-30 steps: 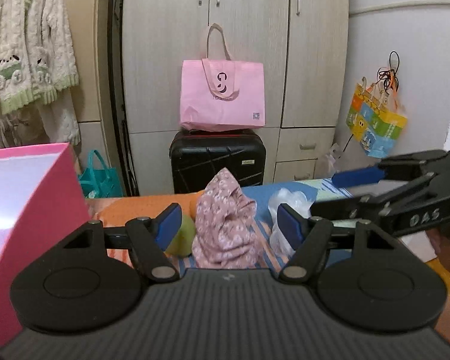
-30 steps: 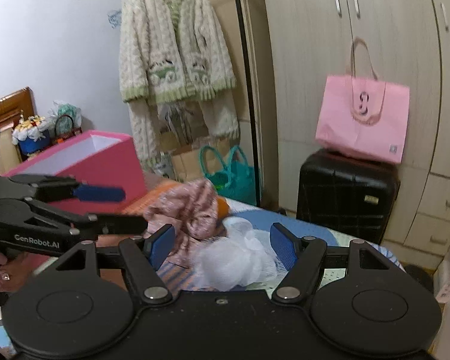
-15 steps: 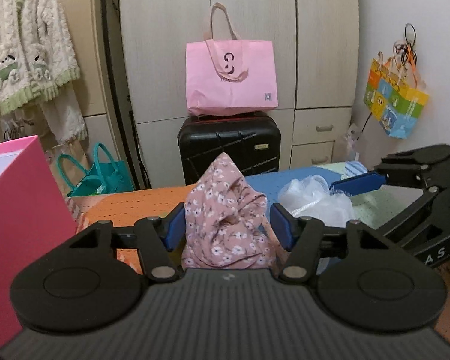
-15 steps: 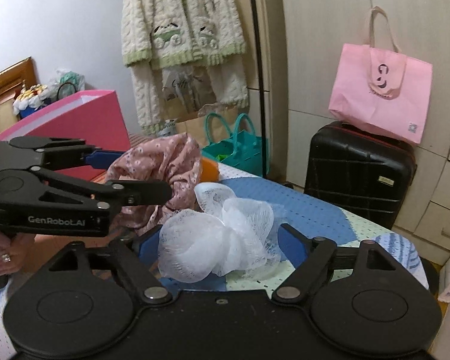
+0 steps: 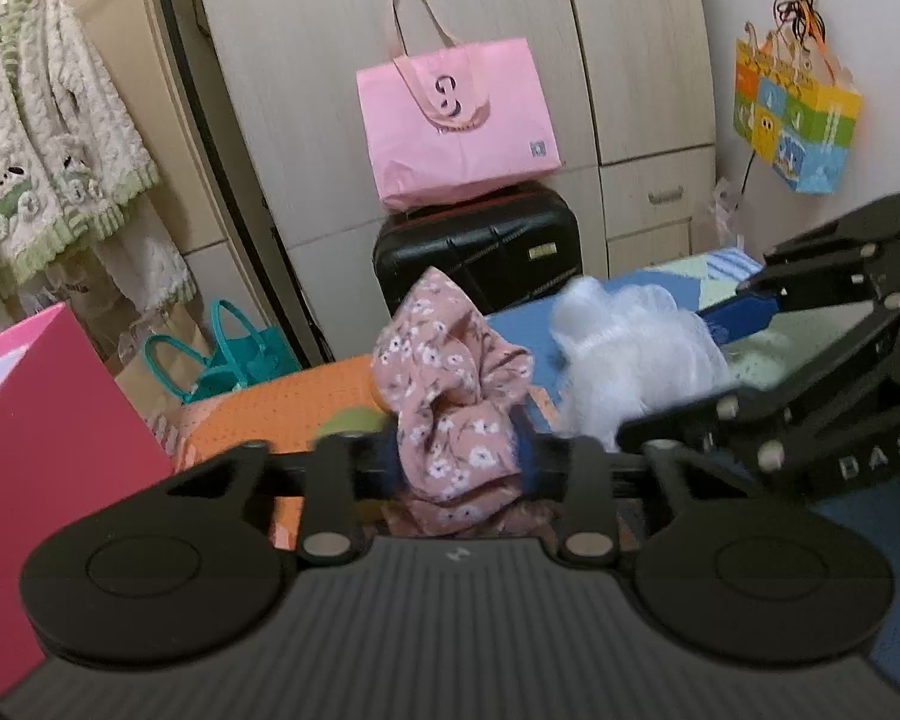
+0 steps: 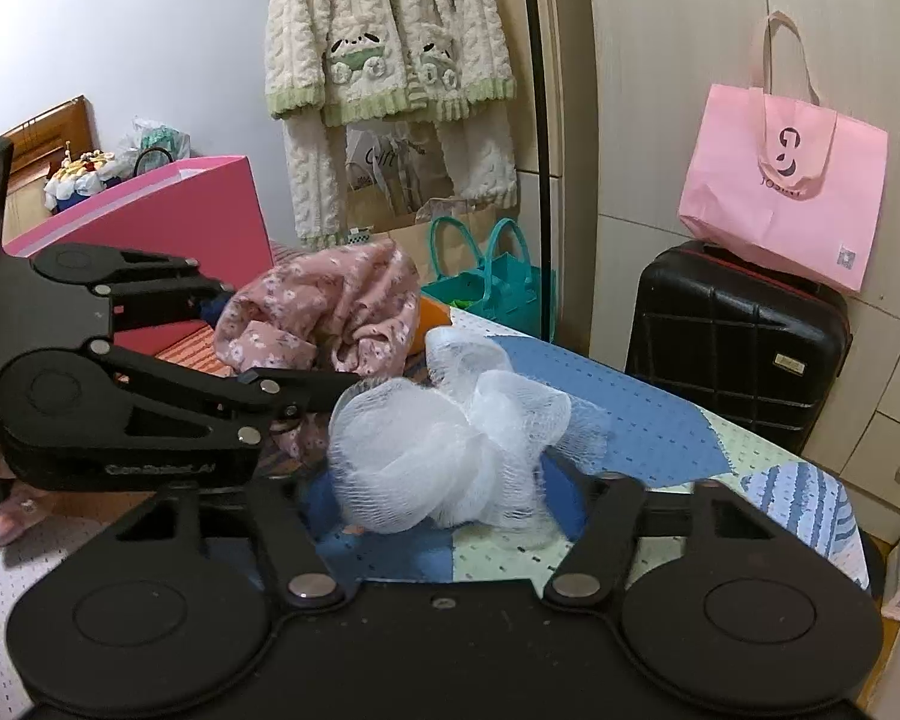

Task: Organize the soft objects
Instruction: 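Close the left gripper on the pink scrunchie while the right gripper closes on the white bath puff, then lift the scrunchie and bath puff with both grippers and carry them over the box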

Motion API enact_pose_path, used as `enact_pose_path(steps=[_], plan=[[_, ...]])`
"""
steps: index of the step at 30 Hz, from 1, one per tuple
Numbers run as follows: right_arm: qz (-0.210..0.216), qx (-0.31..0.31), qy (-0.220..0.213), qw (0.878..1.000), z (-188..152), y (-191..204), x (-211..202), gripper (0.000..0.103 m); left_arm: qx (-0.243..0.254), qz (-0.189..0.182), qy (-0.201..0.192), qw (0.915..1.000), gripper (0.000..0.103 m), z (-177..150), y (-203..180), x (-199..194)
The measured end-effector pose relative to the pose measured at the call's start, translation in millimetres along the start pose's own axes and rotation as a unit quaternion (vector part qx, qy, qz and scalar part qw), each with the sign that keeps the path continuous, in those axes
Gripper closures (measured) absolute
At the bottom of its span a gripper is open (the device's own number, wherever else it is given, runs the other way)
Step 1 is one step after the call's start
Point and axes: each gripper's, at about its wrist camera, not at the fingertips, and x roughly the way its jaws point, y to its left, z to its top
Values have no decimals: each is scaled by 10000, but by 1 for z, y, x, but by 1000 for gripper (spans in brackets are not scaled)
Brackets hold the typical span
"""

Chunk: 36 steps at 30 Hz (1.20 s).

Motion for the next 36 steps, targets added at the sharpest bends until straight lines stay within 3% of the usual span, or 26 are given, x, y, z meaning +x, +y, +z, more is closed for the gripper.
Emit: enact_pose_path(steps=[4, 9, 36], plan=[[-110, -114, -45, 9999, -1, 4, -3, 61, 84, -26, 23, 10000, 88, -2, -3, -1], [-239, -132, -86, 9996, -4, 11, -9, 71, 43, -88, -62, 9999, 89, -3, -6, -11], [-566, 206, -141, 9981, -21, 63, -71, 73, -940, -687, -243, 9929, 90, -31, 27, -101]])
